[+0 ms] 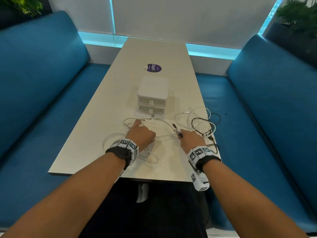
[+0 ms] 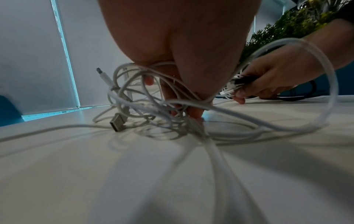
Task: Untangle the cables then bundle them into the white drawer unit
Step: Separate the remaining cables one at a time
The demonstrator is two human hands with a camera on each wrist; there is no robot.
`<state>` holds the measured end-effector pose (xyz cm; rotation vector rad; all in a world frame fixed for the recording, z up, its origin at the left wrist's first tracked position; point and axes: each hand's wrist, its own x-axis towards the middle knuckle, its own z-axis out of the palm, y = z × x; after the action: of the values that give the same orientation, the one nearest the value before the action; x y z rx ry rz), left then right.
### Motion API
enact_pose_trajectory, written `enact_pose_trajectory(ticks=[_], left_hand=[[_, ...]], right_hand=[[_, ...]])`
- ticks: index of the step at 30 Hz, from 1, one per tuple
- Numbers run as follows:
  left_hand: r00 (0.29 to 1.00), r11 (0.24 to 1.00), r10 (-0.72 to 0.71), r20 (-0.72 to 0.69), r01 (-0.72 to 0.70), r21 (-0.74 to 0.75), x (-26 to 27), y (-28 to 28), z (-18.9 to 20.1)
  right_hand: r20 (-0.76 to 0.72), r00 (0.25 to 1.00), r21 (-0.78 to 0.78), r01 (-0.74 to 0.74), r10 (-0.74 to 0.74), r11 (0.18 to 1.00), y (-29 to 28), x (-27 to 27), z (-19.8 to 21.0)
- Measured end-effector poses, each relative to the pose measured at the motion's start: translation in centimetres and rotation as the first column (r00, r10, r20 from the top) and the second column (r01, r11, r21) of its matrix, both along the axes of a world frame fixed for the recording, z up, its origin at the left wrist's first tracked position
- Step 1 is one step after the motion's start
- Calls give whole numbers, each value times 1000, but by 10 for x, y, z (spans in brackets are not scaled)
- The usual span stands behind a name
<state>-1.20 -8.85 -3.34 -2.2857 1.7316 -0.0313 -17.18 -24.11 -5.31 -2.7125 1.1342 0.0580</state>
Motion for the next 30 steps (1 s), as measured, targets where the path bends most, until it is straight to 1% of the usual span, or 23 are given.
enact_pose_trajectory(ticks=[2,4,6,8,10,13,16,20,24,26,30], left_hand=[[1000,1000,-1,-30,0,-14,2,2,1],[998,999,13,-63,-16,-36,1,1,-1],[996,999,29,-81,-32,-36,0,-2,-5],[996,999,43,-76,-45,-23,-3,-5,-5],[995,999,52,-82,-53,-7,-8,-6,-2],[994,999,44,-103,-44,3,-14,-10,3],[993,1000,29,-113,-30,-6,-17,-14,3],[993,998,-11,-120,4,-56,-14,-13,1],[997,1000,-2,-75,3,1,-9,-8,-3],[998,1000,20,-52,-19,18,-5,0,-5],[997,999,46,-57,-46,8,6,10,-7]], right_hand=[[-14,998,-15,62,-62,998,-9,-6,1],[-10,996,-11,89,-90,996,-11,-10,2],[30,995,18,96,-96,995,-7,-10,1],[104,990,59,86,-92,995,-1,-7,0],[153,987,74,40,-51,996,7,-1,-1],[183,982,93,-62,45,994,20,10,1],[217,973,180,-122,81,976,30,23,2],[146,979,308,-181,142,934,33,27,-1],[15,983,326,-178,183,928,28,20,-4],[-18,989,302,-136,148,944,19,14,-1],[-75,997,160,35,-23,986,-13,-7,2]])
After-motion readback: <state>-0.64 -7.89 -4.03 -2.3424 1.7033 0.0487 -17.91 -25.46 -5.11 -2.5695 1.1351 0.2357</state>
